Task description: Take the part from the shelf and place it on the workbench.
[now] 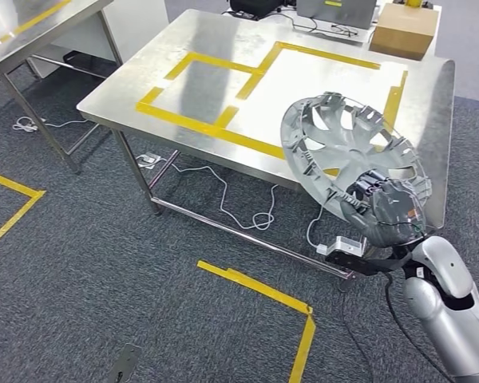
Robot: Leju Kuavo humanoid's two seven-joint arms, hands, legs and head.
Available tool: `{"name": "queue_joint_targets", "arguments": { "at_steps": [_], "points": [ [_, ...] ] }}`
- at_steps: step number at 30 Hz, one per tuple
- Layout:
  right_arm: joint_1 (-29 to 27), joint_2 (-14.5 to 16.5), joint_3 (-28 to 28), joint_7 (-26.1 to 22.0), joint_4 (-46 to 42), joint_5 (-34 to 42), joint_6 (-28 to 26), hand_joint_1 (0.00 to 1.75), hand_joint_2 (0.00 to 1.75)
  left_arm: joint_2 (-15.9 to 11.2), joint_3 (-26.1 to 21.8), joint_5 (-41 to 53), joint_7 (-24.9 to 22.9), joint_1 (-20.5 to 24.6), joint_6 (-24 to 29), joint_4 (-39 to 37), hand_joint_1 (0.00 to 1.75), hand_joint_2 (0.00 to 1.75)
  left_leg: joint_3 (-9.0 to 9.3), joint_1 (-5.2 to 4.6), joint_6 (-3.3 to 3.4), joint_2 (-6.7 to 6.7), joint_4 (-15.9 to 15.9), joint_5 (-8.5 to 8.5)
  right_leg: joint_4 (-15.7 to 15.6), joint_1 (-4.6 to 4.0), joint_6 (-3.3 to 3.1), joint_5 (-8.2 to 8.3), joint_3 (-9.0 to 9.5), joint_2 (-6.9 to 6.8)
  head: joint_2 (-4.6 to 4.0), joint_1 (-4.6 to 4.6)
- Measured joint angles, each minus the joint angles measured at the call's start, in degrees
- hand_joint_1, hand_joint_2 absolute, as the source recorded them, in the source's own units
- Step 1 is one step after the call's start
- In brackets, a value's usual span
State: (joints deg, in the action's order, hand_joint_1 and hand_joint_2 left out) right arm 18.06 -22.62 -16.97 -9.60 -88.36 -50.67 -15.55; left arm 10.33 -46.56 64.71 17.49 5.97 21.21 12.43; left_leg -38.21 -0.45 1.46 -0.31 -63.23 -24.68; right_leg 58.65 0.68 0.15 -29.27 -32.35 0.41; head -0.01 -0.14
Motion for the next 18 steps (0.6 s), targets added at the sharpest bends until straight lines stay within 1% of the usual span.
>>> {"name": "queue_joint_targets", "arguments": {
  "at_steps": [1,3,5,6,7,8,9,10,11,12,13,14,15,16,18],
  "points": [
    [-0.06,0.00,-0.09,0.01,0.07,-0.01,-0.02,1.75,1.75,-0.02,0.01,0.01,-0.02,0.04,0.00,-0.01,0.00,1.75,0.88,-0.18,0.35,0.01,2.09,0.23,-0.04,-0.02,0.24,-0.16,0.04,0.03,0.01,0.03],
    [-0.17,0.00,-0.25,0.00,0.18,-0.06,-0.04,1.75,1.75,0.00,0.02,0.02,-0.04,0.09,-0.01,-0.01,0.00,1.75,1.48,-0.37,0.65,0.03,3.54,-0.57,-0.25,0.00,0.85,-0.30,-0.07,0.02,0.01,0.02],
    [-0.19,-0.01,-0.32,-0.01,0.19,-0.09,-0.08,1.75,1.75,0.07,0.02,0.03,-0.04,0.08,-0.03,-0.01,0.00,1.75,2.24,-0.04,0.83,0.06,4.58,-0.78,0.00,0.04,1.43,-0.79,-0.36,-0.13,0.01,0.09],
    [-0.15,-0.02,-0.33,-0.01,0.21,-0.09,-0.10,1.75,1.75,0.11,0.02,0.03,-0.05,0.10,-0.03,0.00,0.00,1.75,2.68,0.14,0.94,0.06,5.06,-0.75,1.24,0.03,1.63,-1.51,-0.99,-0.17,0.01,0.19],
    [-0.15,-0.02,-0.33,0.00,0.26,-0.09,-0.11,1.75,1.75,0.15,0.02,0.03,-0.05,0.15,-0.04,0.00,0.00,1.75,3.08,0.31,1.08,0.07,5.41,-0.75,3.81,0.05,1.81,-2.65,-2.40,-0.20,0.01,0.30],
    [-0.18,-0.02,-0.35,-0.01,0.35,-0.09,-0.12,1.75,1.75,0.21,0.02,0.04,-0.05,0.22,-0.06,-0.01,0.00,1.75,3.27,0.30,1.22,0.06,5.47,-0.87,7.42,0.06,1.98,-3.98,-4.41,-0.21,0.01,0.37],
    [-0.25,-0.02,-0.38,-0.01,0.47,-0.13,-0.12,1.75,1.75,0.28,0.02,0.04,-0.05,0.25,-0.10,-0.01,0.00,1.75,3.40,0.30,1.32,0.05,5.45,-1.06,11.29,0.09,2.15,-5.12,-6.82,-0.20,0.01,0.38],
    [-0.34,-0.01,-0.42,-0.01,0.61,-0.20,-0.12,1.75,1.75,0.34,0.02,0.04,-0.06,0.23,-0.19,-0.02,0.00,1.75,3.59,0.31,1.35,0.04,5.42,-1.31,14.23,0.14,2.35,-5.52,-8.94,-0.22,0.01,0.38],
    [-0.39,-0.01,-0.45,-0.02,0.74,-0.28,-0.12,1.75,1.75,0.39,0.02,0.04,-0.05,0.18,-0.28,-0.02,0.00,1.75,3.89,0.33,1.31,0.04,5.39,-1.62,15.29,0.21,2.53,-4.80,-10.17,-0.23,0.01,0.38],
    [-0.39,-0.01,-0.46,-0.01,0.84,-0.37,-0.12,1.75,1.75,0.42,0.02,0.03,-0.05,0.13,-0.36,-0.02,0.00,1.75,4.34,0.37,1.19,0.02,5.34,-2.01,14.10,0.32,2.68,-2.91,-10.25,-0.27,0.01,0.39],
    [-0.38,-0.01,-0.46,-0.01,0.91,-0.42,-0.12,1.75,1.75,0.44,0.02,0.03,-0.05,0.11,-0.42,-0.02,0.00,1.75,4.90,0.42,1.00,-0.01,5.27,-2.47,10.92,0.48,2.82,-0.19,-9.25,-0.36,0.01,0.39],
    [-0.36,-0.01,-0.46,0.00,0.99,-0.45,-0.13,1.75,1.75,0.43,0.02,0.03,-0.05,0.11,-0.42,-0.01,0.00,1.75,5.39,0.44,0.73,-0.05,5.18,-2.96,7.34,0.61,2.94,2.06,-7.88,-0.49,0.01,0.40],
    [-0.33,-0.01,-0.48,0.02,1.07,-0.47,-0.13,1.75,1.75,0.43,0.02,0.03,-0.06,0.15,-0.42,-0.01,0.00,1.75,5.65,0.36,0.41,-0.10,4.92,-3.42,3.93,0.64,2.93,3.53,-6.32,-0.59,0.01,0.45],
    [-0.30,-0.01,-0.49,0.06,1.14,-0.53,-0.15,1.75,1.75,0.40,0.02,0.03,-0.07,0.20,-0.40,-0.01,0.00,1.75,5.67,0.25,0.10,-0.13,4.72,-3.74,1.74,0.62,2.69,3.99,-5.25,-0.66,0.01,0.47],
    [-0.36,0.00,-0.50,0.12,1.24,-0.62,-0.23,1.75,1.75,0.38,0.02,0.03,-0.09,0.22,-0.38,-0.02,0.00,1.75,5.47,0.06,-0.38,-0.12,4.46,-4.05,0.49,0.44,1.88,3.24,-4.46,-0.55,0.01,0.35]
  ]
}}
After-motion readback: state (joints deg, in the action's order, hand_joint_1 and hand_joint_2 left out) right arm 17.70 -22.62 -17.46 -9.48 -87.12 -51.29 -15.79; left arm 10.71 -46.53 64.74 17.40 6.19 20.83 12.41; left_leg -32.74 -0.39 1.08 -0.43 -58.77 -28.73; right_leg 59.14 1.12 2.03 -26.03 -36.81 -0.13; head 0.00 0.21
